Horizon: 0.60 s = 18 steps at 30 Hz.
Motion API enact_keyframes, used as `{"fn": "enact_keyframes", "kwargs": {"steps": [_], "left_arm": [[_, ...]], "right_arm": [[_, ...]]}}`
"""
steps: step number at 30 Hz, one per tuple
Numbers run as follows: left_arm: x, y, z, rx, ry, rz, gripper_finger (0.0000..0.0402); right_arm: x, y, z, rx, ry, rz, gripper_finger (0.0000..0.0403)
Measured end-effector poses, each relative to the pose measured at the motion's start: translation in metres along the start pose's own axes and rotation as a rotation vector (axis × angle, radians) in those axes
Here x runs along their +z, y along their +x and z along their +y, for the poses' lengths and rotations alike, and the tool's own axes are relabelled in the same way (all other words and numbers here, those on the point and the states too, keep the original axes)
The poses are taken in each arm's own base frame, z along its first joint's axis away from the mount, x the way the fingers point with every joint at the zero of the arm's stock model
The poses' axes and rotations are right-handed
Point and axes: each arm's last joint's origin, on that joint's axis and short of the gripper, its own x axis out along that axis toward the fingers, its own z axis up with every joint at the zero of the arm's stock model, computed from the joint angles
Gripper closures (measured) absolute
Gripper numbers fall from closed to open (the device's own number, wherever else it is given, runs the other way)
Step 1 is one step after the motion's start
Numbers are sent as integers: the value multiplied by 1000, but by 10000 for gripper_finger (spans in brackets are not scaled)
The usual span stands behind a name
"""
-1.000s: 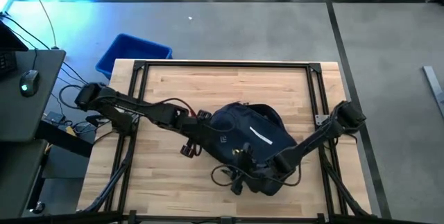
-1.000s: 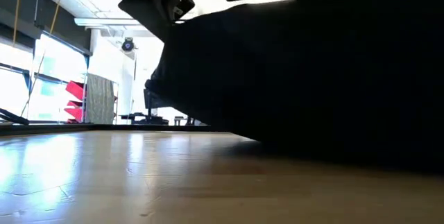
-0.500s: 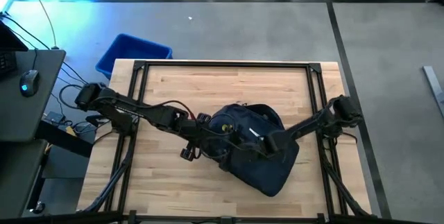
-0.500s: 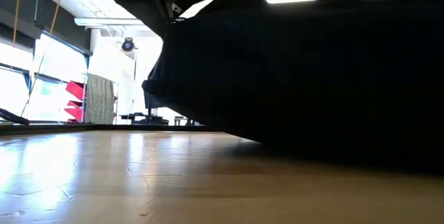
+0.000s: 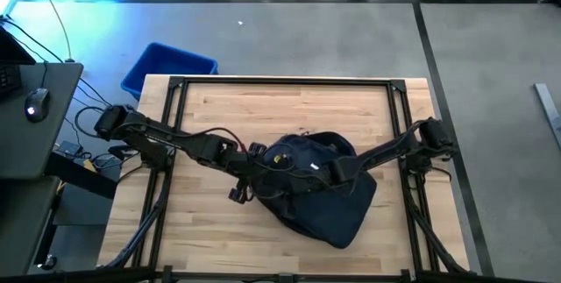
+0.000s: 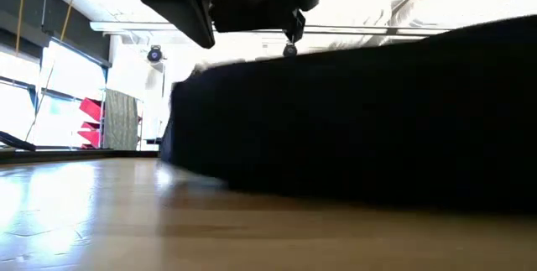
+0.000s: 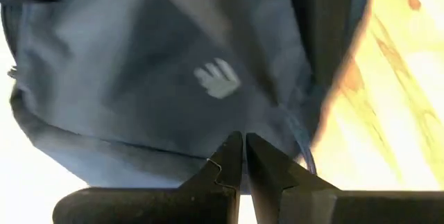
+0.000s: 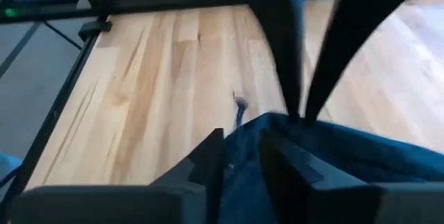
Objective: Unpack backpack
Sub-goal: Close the blue backpack
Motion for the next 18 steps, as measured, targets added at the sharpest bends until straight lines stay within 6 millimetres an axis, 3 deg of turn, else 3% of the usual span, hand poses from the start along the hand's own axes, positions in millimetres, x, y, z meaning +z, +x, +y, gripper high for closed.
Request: {"fn": "enact_keyframes", "kwargs": {"steps": [6,18], "left_arm": [[0,1,0,3,-32,4,401],[-3,5,-2,-44,-19,38,399]], "right_arm": [[-1,0,5,-5,70,-10,397],[-26,-13,48,12,194,118,403]]}}
